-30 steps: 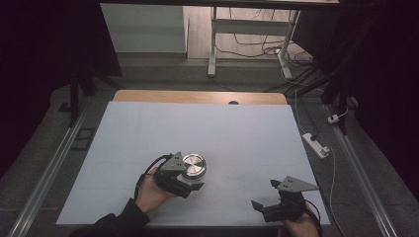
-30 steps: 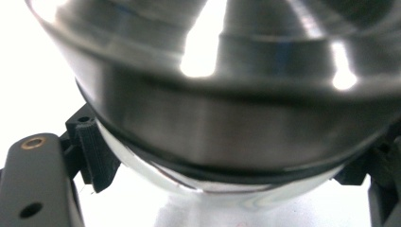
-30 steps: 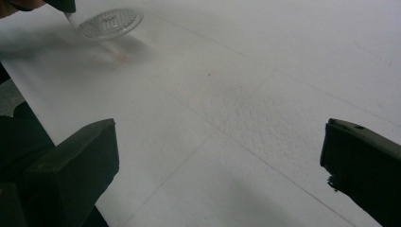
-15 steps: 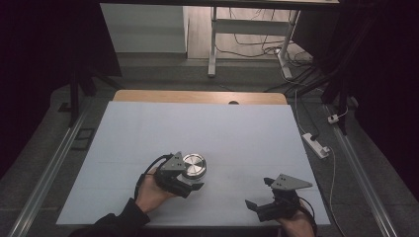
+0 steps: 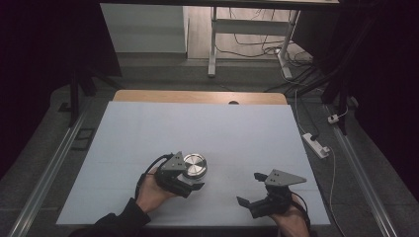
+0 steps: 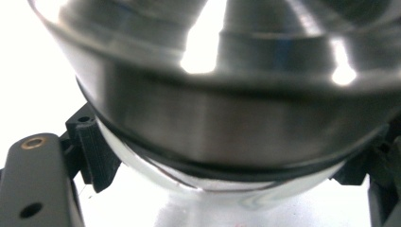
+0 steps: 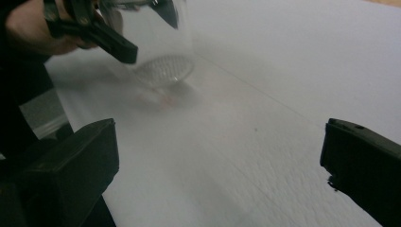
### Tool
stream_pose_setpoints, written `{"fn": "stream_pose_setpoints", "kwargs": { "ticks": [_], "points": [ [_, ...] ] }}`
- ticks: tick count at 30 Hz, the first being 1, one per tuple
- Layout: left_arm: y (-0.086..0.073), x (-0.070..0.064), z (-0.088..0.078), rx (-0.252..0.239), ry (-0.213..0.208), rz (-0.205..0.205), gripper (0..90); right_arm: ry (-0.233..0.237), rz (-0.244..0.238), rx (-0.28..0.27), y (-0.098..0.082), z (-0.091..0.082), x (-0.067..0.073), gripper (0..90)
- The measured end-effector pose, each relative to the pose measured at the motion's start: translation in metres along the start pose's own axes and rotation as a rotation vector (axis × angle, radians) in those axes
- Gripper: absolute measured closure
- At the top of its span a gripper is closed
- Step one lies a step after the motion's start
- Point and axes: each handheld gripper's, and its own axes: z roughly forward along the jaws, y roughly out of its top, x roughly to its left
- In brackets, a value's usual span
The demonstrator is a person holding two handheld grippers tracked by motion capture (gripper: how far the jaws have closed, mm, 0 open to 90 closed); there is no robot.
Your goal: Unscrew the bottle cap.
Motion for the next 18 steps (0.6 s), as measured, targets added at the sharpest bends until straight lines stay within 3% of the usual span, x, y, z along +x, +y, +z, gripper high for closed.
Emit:
{"fn": "stream_pose_setpoints", "kwargs": {
  "ticks": [6, 14, 18],
  "points": [
    [0.000, 0.000, 0.001, 0.002, -0.002, 0.001, 15.6, 0.041, -0.012, -0.006, 0.019, 0.014, 0.007, 0.0],
    [0.000, 0.000, 0.001, -0.004, -0.006, -0.001, 15.6, 0.064, -0.063, 0.011, 0.037, 0.036, 0.017, 0.0],
    [0.001, -0.001, 0.001, -0.010, -0.008, 0.002, 15.6, 0.088, -0.056, 0.007, 0.048, 0.044, 0.020, 0.0]
  ]
}}
